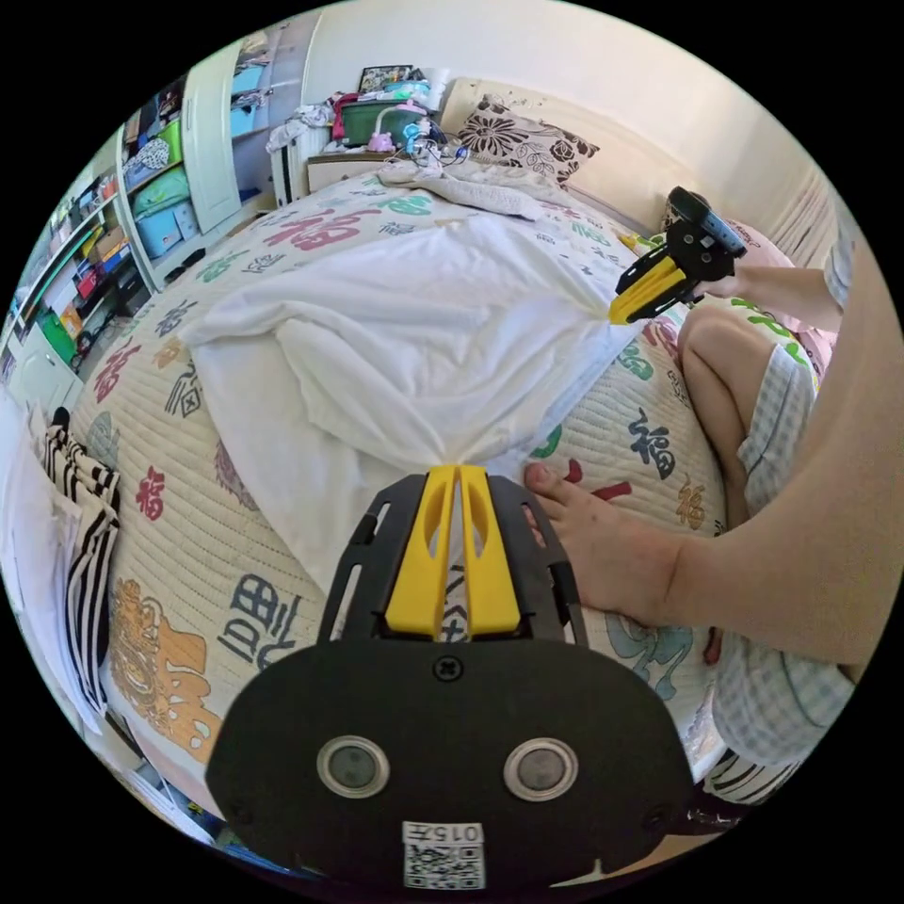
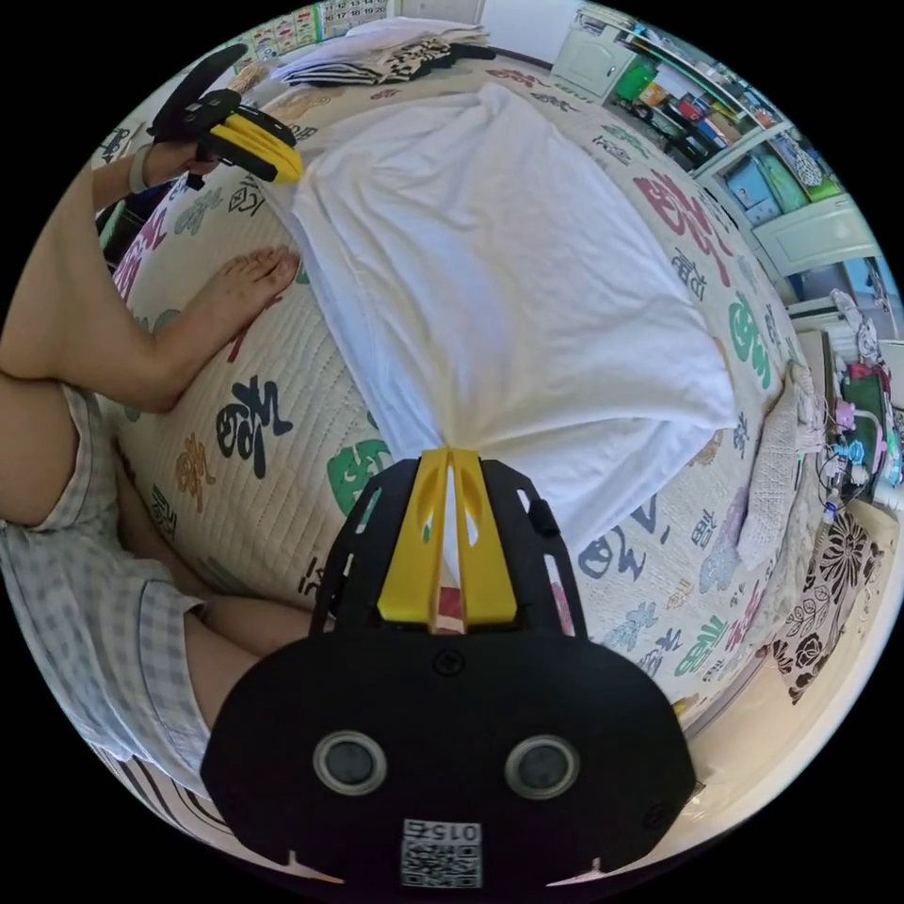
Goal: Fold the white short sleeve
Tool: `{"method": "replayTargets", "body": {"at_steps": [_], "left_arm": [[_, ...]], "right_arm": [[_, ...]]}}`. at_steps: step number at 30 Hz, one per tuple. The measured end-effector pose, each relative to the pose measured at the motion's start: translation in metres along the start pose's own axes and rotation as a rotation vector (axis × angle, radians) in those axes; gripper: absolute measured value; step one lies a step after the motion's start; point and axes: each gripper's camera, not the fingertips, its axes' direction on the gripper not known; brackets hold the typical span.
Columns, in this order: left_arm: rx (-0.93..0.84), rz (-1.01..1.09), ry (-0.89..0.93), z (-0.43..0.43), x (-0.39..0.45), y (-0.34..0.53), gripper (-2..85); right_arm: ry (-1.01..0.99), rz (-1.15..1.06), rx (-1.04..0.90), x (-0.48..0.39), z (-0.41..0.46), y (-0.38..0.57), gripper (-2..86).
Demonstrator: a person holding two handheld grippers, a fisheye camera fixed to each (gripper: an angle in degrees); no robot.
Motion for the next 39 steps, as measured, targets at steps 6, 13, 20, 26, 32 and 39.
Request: {"method": "replayTargets", "body": {"at_steps": [6,13,20,26,32,39], "left_arm": [[0.041,-0.085,0.101,-0.024,-0.033,0.011,5.1],[0.162,-0.438,0.152,-0.024,-0.112,0.023,7.1],[0.181,-0.582,0.162,-0.024,-0.140,0.067,-0.5],[0.136,-0.645,0.159,-0.019,-0.146,0.108,0.3],[0.082,-0.614,0.112,-0.049,-0.196,0.109,8.4],[0.344,-0.644,0.256,-0.055,-0.301,0.051,12.9]], "right_arm": [[-0.080,0.345,0.070,0.056,-0.026,0.041,7.3],[-0.374,0.679,0.119,0.125,-0.009,0.083,8.5],[-0.393,0.808,0.113,0.148,-0.028,0.133,-0.7],[-0.476,0.854,0.023,0.153,-0.017,0.160,1.6],[-0.418,0.947,0.196,0.220,-0.056,0.195,5.4],[-0.694,1.117,0.441,0.344,-0.034,0.197,9.3]]}}
